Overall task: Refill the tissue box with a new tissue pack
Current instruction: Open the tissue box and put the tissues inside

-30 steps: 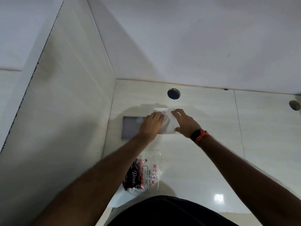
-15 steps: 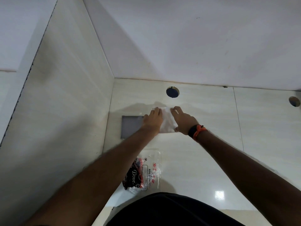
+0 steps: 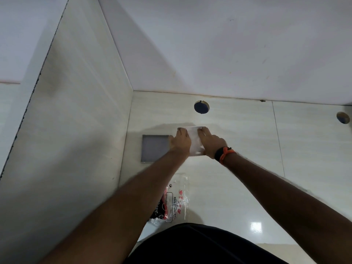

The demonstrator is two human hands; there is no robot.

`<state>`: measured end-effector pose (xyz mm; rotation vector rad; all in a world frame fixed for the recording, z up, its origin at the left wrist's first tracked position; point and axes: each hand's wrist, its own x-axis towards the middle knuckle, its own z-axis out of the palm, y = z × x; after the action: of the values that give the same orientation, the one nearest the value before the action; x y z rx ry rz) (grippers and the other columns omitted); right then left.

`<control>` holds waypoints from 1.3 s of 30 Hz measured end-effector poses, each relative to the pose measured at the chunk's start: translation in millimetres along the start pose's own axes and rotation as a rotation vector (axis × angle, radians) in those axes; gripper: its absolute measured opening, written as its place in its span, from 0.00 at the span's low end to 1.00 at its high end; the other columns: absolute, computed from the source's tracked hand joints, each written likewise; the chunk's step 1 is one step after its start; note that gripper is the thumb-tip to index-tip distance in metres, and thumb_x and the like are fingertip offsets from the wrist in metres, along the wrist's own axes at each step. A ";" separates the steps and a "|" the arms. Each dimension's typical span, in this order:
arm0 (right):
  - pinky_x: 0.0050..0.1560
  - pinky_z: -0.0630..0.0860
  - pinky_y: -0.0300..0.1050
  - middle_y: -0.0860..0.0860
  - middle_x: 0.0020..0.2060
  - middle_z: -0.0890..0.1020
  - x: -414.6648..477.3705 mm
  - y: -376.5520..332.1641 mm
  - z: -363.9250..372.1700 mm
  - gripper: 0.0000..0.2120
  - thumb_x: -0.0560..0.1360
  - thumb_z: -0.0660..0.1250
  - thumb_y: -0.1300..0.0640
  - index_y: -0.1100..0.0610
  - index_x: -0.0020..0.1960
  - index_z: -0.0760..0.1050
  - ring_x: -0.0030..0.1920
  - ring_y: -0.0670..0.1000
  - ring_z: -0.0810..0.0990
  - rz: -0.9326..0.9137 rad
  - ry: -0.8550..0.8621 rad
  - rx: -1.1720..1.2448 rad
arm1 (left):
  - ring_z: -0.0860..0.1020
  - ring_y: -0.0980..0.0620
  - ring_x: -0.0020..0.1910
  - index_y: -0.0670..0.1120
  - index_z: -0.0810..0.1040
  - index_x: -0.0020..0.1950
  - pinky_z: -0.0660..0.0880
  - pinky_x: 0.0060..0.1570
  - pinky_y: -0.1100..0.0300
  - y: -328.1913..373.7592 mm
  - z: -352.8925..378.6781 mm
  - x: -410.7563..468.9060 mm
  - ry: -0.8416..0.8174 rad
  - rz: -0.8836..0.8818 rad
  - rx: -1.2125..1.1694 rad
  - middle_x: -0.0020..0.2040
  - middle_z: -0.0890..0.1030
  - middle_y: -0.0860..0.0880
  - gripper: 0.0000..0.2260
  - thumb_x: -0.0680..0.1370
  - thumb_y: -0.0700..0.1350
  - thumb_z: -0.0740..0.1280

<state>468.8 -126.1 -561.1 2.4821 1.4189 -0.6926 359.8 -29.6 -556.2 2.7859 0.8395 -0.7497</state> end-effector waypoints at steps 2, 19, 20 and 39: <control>0.37 0.74 0.52 0.55 0.71 0.65 1.0 -3.1 -2.1 0.33 0.74 0.70 0.57 0.59 0.74 0.59 0.45 0.62 0.82 0.003 -0.011 -0.006 | 0.65 0.48 0.72 0.36 0.55 0.78 0.71 0.60 0.52 0.2 -0.7 3.4 -0.016 0.005 0.019 0.74 0.62 0.40 0.40 0.73 0.44 0.74; 0.42 0.77 0.54 0.54 0.69 0.67 3.7 -7.0 4.8 0.32 0.73 0.71 0.56 0.58 0.72 0.60 0.48 0.63 0.82 0.018 -0.021 -0.007 | 0.64 0.45 0.71 0.38 0.58 0.77 0.68 0.63 0.50 0.7 2.6 15.2 -0.072 0.023 0.128 0.72 0.65 0.41 0.32 0.78 0.45 0.68; 0.43 0.78 0.55 0.54 0.70 0.67 3.3 -7.0 4.5 0.33 0.73 0.70 0.57 0.58 0.73 0.60 0.48 0.63 0.82 0.022 -0.024 -0.009 | 0.65 0.45 0.70 0.38 0.59 0.76 0.69 0.62 0.50 0.2 1.7 15.5 -0.055 0.040 0.114 0.71 0.66 0.41 0.30 0.78 0.44 0.67; 0.43 0.73 0.34 0.42 0.41 0.83 -87.8 -66.6 14.0 0.02 0.75 0.70 0.55 0.51 0.45 0.82 0.40 0.41 0.80 0.143 0.272 0.869 | 0.81 0.43 0.49 0.44 0.83 0.49 0.78 0.44 0.52 -93.8 87.9 -69.1 0.199 0.023 -0.246 0.48 0.83 0.45 0.07 0.72 0.37 0.71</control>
<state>370.1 -163.7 -526.6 3.4006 1.1372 -1.1654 221.3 -7.8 -596.8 2.6710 0.8646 -0.3417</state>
